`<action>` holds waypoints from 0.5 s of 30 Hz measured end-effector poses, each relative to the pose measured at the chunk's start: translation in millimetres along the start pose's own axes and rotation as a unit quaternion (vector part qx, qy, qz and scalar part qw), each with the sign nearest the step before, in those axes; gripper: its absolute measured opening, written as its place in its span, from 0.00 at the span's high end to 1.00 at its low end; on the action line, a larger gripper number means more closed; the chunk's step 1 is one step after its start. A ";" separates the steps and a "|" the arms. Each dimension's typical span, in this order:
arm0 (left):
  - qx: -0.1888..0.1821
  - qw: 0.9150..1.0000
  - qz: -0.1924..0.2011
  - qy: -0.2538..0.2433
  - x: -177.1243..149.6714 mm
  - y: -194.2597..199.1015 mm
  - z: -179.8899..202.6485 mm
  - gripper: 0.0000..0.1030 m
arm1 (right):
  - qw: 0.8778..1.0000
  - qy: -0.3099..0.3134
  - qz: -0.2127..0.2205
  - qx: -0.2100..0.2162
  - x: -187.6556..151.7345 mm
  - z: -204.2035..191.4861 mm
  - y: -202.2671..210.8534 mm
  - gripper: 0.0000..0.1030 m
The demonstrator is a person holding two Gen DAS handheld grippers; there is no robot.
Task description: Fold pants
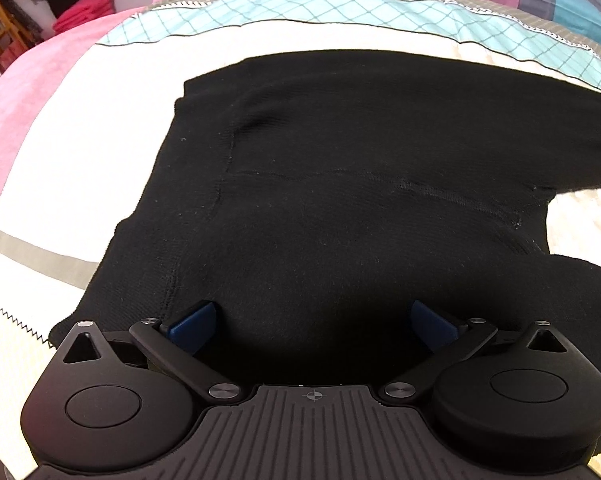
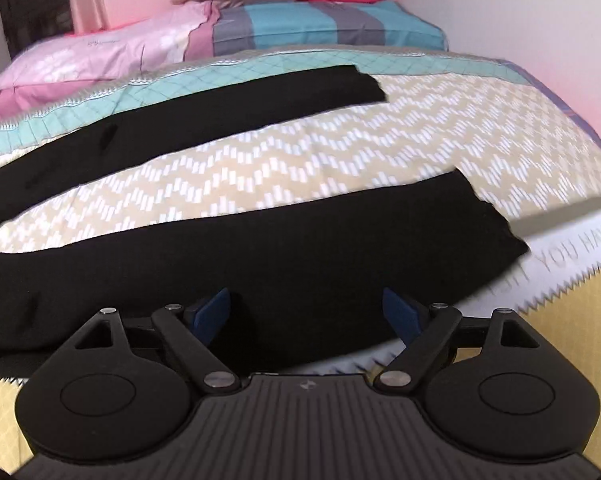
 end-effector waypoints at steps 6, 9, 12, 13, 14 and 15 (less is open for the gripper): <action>0.002 1.000 0.004 0.001 -0.6 -1.1 0.4 0.00 | 0.999 0.003 0.034 -0.002 17.3 -8.2 7.8 0.18; 0.002 1.000 0.002 0.000 0.5 -1.2 0.9 0.00 | 1.000 0.020 0.004 -0.003 16.4 -13.6 -6.9 0.18; 0.000 1.000 0.001 -0.001 0.8 -0.9 -0.2 0.00 | 1.000 0.000 0.001 -0.005 5.3 2.7 -8.9 0.14; -0.001 1.000 0.003 -0.002 0.3 -0.7 -0.6 0.00 | 1.000 -0.017 0.003 -0.007 5.7 8.2 -4.7 0.15; -0.002 1.000 0.004 -0.002 0.0 -0.5 -1.0 0.00 | 1.000 -0.027 0.004 -0.009 7.0 11.0 -0.9 0.21; -0.003 1.000 0.005 -0.002 -0.5 -0.5 -1.0 0.00 | 0.999 -0.035 0.005 -0.014 9.1 12.8 2.1 0.24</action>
Point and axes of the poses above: each gripper's, at about its wrist camera, not at the fingertips, and y roughly against the way its jaws point, z to its right, x to its top, the point moved 2 cm from there along -y, roughly the way its jaws point, and after that the axes turned 10 degrees about x, right-handed, at the moved point
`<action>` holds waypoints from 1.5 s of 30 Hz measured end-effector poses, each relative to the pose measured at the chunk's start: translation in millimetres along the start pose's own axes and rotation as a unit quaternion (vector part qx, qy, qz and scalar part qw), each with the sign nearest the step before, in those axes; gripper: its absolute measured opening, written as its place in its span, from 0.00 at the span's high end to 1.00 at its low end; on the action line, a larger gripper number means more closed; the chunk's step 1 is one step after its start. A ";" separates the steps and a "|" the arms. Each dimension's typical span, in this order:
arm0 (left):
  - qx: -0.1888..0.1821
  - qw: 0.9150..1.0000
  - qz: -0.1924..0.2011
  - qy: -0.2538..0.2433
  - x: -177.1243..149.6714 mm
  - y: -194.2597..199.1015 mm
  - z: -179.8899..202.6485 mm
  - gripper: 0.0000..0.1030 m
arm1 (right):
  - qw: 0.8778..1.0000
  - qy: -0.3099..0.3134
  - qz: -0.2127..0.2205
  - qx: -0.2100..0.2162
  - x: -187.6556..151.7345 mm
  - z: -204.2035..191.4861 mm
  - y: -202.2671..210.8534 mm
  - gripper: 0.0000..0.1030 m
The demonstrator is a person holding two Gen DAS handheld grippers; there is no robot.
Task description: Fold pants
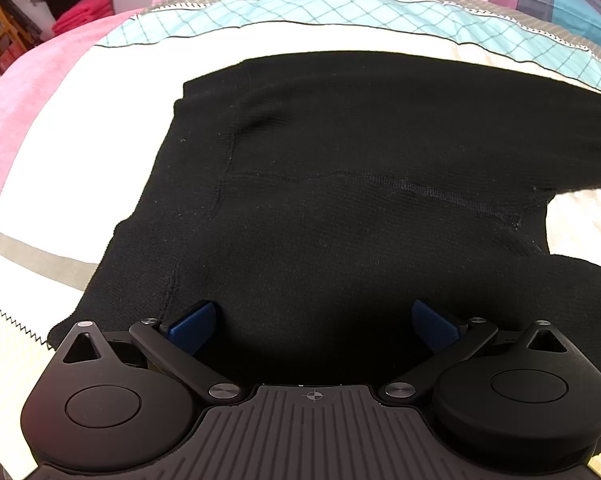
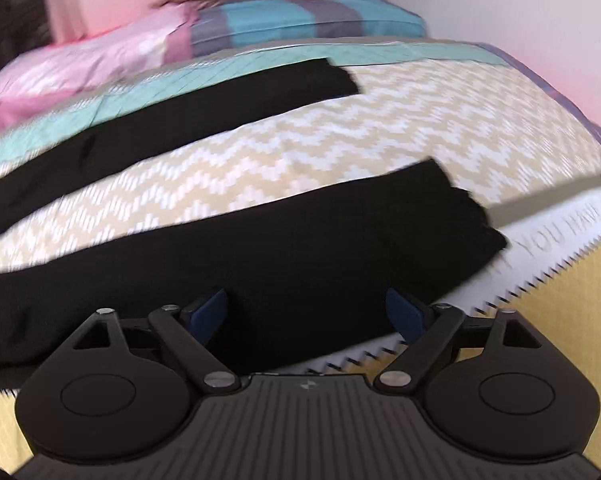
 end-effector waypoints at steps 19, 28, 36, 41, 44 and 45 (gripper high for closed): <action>0.009 1.000 -0.006 0.003 3.3 1.3 2.8 0.00 | 0.996 0.089 0.000 0.025 -1.8 -63.8 11.6 0.20; 0.006 1.000 0.000 -0.001 0.8 1.5 1.5 0.00 | 0.990 0.113 -0.058 0.055 -27.6 -72.6 0.3 0.15; 0.007 1.000 0.000 0.001 -0.3 2.4 1.4 0.00 | 0.990 0.111 -0.075 0.053 -23.1 -69.4 0.7 0.15; 0.013 1.000 -0.008 0.008 1.7 2.1 2.6 0.00 | 0.988 0.115 -0.081 0.069 -20.3 -65.7 -0.7 0.14; 0.011 0.999 -0.025 0.029 3.8 7.7 -1.8 0.00 | 0.987 0.113 -0.075 0.082 -16.7 -61.2 4.3 0.15; 0.010 0.999 -0.028 0.045 3.2 12.9 -6.8 0.00 | 0.988 0.111 -0.070 0.087 -15.1 -58.4 7.8 0.15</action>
Point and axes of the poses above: each gripper's, at about its wrist camera, not at the fingertips, and y roughly against the way its jaws point, z to its right, x to its top, the point moved 2 cm from there along -y, roughly the way its jaws point, and after that the axes turned 10 degrees about x, right-handed, at the moved point
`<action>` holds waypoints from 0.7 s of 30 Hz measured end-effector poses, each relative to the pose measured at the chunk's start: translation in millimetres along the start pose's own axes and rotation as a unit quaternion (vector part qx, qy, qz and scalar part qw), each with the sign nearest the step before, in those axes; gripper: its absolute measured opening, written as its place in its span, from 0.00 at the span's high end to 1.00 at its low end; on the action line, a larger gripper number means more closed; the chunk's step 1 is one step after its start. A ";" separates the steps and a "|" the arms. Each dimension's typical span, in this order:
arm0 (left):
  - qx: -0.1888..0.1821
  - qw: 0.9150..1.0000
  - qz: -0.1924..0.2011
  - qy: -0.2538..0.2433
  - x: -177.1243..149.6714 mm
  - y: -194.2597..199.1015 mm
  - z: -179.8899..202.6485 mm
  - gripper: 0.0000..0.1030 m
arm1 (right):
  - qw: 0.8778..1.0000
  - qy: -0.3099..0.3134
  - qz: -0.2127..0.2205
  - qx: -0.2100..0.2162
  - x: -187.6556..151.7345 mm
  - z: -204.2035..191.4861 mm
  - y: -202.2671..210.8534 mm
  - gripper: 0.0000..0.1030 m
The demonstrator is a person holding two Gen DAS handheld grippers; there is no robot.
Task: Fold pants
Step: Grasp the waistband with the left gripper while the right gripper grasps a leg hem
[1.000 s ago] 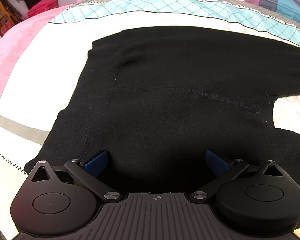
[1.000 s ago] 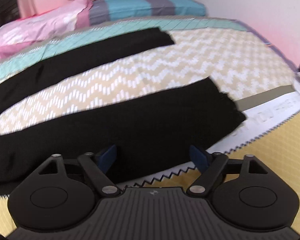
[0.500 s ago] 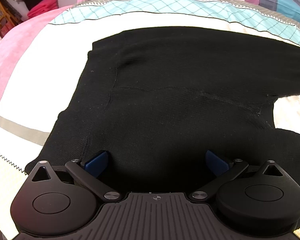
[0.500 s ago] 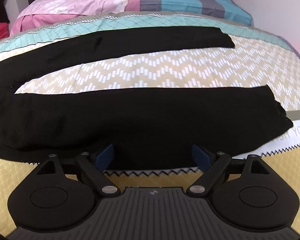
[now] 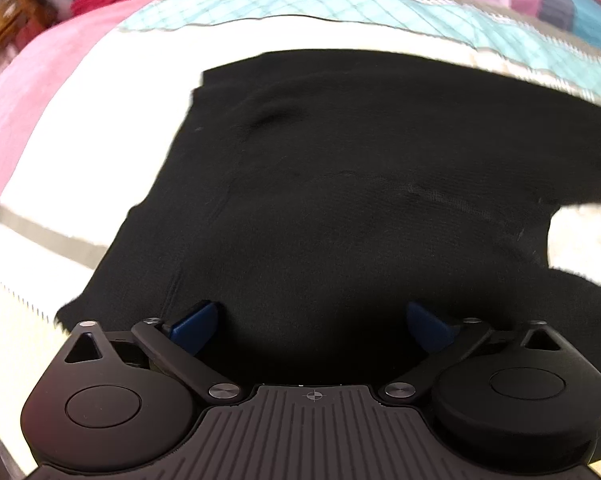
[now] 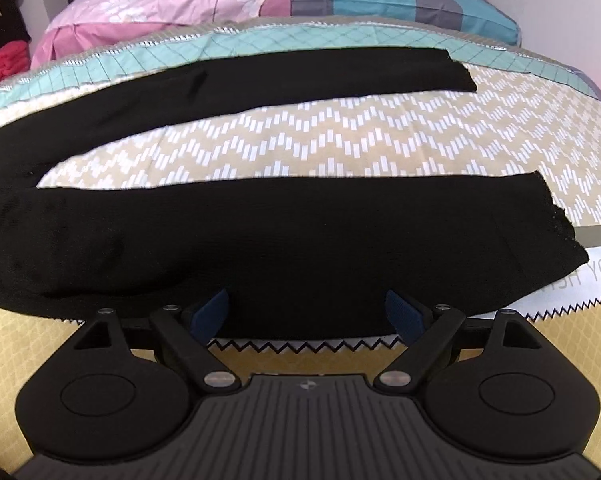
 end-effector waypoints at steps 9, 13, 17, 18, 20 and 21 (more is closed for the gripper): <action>-0.044 0.991 -0.020 0.127 -39.6 38.4 -71.3 0.00 | 0.984 -0.160 0.011 0.073 -19.1 58.9 37.7 0.22; -0.121 0.973 -0.072 0.184 -50.5 11.5 -88.9 0.00 | 0.959 -0.262 0.031 0.106 -26.1 84.3 34.9 0.26; -0.160 0.960 -0.070 0.221 -37.7 -1.0 -93.6 0.00 | 0.942 -0.304 0.056 0.126 -22.4 92.0 29.7 0.20; -0.166 0.957 -0.070 0.226 -32.2 -4.7 -94.0 0.00 | 0.941 -0.305 0.062 0.128 -20.7 92.7 28.4 0.20; -0.175 0.954 -0.070 0.234 -25.1 -9.1 -93.3 0.00 | 0.936 -0.318 0.078 0.131 -18.4 96.8 25.2 0.20; -0.182 0.952 -0.068 0.237 -25.3 -7.9 -93.1 0.00 | 0.931 -0.330 0.087 0.132 -18.7 99.5 24.3 0.21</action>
Point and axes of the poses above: each gripper's, at about its wrist camera, not at the fingertips, and y roughly against the way its jaws point, z to its right, x to its top, the point moved 2 cm from there along -y, roughly the way its jaws point, and after that the axes turned 10 degrees about x, right-handed, at the moved point
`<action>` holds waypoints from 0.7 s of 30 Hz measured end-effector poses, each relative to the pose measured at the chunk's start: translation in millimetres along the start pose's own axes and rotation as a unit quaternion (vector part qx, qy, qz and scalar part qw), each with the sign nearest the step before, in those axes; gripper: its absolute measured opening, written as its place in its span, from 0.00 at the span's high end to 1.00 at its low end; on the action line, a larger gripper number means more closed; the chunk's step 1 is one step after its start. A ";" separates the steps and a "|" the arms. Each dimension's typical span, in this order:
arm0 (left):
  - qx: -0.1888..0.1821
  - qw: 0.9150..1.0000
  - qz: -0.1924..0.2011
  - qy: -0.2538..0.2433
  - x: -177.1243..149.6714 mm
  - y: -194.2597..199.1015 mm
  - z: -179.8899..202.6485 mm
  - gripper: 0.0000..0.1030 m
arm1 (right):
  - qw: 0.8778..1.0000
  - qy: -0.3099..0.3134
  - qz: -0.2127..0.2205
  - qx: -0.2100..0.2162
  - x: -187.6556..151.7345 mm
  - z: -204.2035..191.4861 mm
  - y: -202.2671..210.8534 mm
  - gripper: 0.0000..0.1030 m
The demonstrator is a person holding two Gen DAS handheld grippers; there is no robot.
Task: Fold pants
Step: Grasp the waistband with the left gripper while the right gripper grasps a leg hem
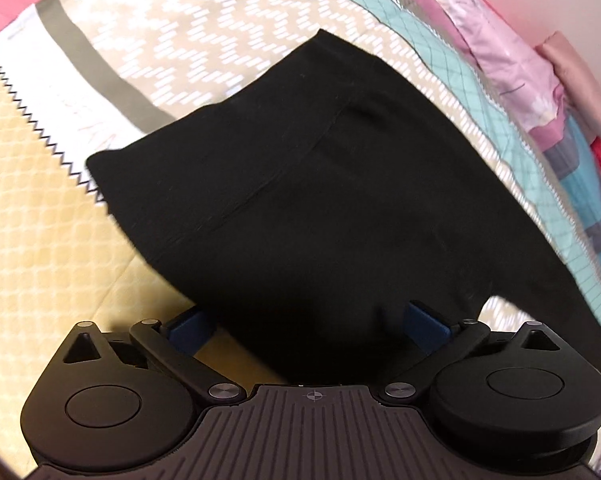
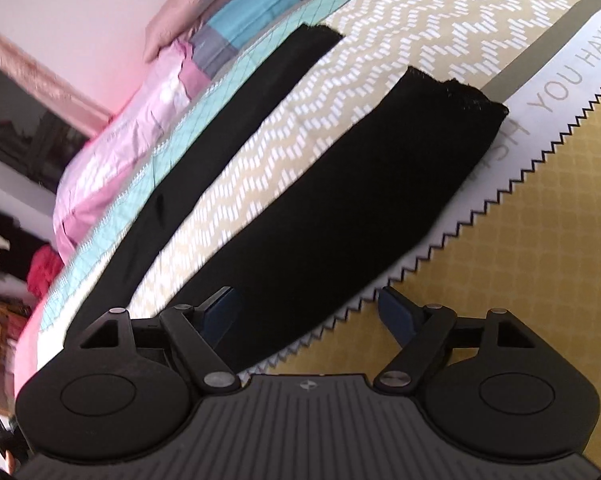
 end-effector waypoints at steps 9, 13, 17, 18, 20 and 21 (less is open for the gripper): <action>-0.020 0.999 -0.002 0.031 9.6 6.2 -20.2 0.00 | 0.993 -0.117 0.019 0.031 -3.3 24.1 -4.8 0.67; -0.022 0.998 -0.008 0.051 11.5 -0.7 -22.7 0.07 | 0.993 -0.116 0.025 0.022 -2.9 20.7 -15.0 0.71; -0.026 0.998 -0.012 0.061 14.1 -0.1 -18.3 0.22 | 0.995 -0.094 0.012 -0.021 1.8 11.7 -17.9 0.91; -0.028 0.998 -0.012 0.063 15.6 0.9 -17.4 0.24 | 0.996 -0.089 0.014 -0.024 3.9 7.8 -17.2 0.92; -0.038 0.997 -0.009 0.067 19.8 5.8 -15.0 0.24 | 0.996 -0.080 0.021 -0.021 9.1 -1.3 -16.1 0.92; -0.043 0.997 -0.007 0.067 23.0 8.7 -11.4 0.24 | 0.997 -0.075 0.024 -0.020 13.3 -6.2 -16.7 0.92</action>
Point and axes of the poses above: each gripper's, at about its wrist camera, not at the fingertips, and y roughly against the way its jaws point, z to its right, x to its top, the point moved 2 cm from there along -y, roughly the way its jaws point, and after that the axes turned 10 degrees about x, right-handed, at the moved point
